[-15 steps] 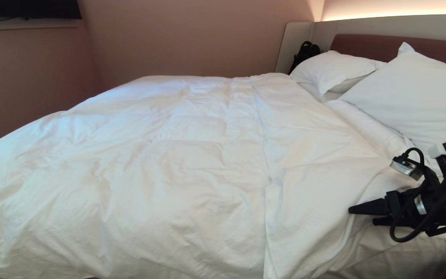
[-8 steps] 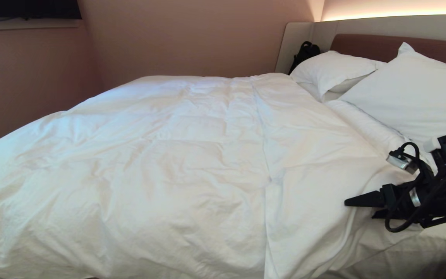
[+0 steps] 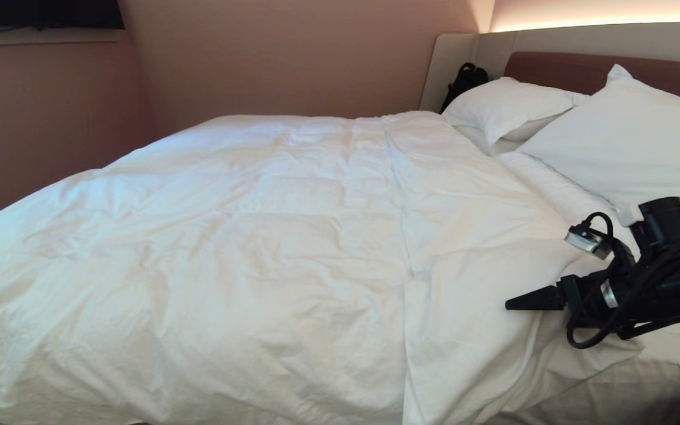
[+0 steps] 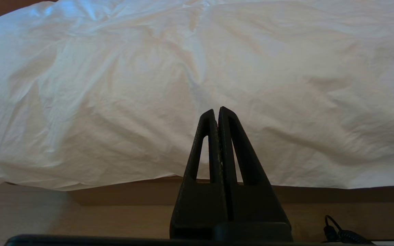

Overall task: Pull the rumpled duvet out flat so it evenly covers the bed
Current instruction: Flatten the corners of the folded blanket

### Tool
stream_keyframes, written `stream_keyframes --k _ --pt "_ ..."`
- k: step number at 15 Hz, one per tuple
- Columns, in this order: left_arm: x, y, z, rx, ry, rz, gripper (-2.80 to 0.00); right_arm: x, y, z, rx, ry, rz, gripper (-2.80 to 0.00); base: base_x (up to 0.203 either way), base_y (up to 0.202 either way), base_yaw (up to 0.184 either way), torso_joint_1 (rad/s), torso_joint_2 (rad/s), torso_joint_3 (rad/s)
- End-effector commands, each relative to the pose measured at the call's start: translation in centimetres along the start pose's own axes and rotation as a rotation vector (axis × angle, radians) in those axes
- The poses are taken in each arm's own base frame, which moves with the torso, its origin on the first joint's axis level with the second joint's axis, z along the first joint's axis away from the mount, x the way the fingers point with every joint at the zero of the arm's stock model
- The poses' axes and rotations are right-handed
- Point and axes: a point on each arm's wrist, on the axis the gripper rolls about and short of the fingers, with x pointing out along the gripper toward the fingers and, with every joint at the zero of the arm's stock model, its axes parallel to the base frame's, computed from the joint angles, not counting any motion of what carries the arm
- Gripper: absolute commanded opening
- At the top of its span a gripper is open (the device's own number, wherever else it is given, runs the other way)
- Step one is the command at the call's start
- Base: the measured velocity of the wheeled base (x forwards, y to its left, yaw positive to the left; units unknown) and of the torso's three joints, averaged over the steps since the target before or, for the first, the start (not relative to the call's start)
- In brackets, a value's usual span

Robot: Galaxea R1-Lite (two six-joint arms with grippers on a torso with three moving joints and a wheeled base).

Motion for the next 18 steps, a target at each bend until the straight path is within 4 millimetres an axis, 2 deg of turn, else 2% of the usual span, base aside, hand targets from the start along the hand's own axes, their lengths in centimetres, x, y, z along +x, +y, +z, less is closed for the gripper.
stream_keyframes --k 1,3,7,8,16,18 --pt "0.0 0.0 0.0 0.000 0.000 0.000 -2.80 0.4 0.9 -0.1 -0.014 0.018 0.021 0.00 0.000 0.000 0.000 0.000 0.00 0.000" --pt "0.0 0.0 0.0 0.000 0.000 0.000 -2.80 0.9 1.4 0.2 -0.027 0.024 0.032 0.00 0.000 0.000 0.000 0.000 0.00 0.000" --pt "0.0 0.0 0.0 0.000 0.000 0.000 -2.80 2.0 1.0 0.9 0.006 0.041 0.028 0.00 0.000 0.000 0.000 0.000 0.00 0.000" --pt "0.0 0.0 0.0 0.000 0.000 0.000 -2.80 2.2 0.9 0.9 0.008 0.043 0.028 -2.80 0.000 0.000 0.000 0.000 0.00 0.000" --pt "0.0 0.0 0.0 0.000 0.000 0.000 -2.80 2.4 0.8 1.2 0.007 0.036 0.030 -2.80 0.000 0.000 0.000 0.000 0.00 0.000" --pt "0.0 0.0 0.0 0.000 0.000 0.000 -2.80 1.2 1.5 1.7 -0.004 -0.012 0.035 -2.80 0.000 0.000 0.000 0.000 0.00 0.000"
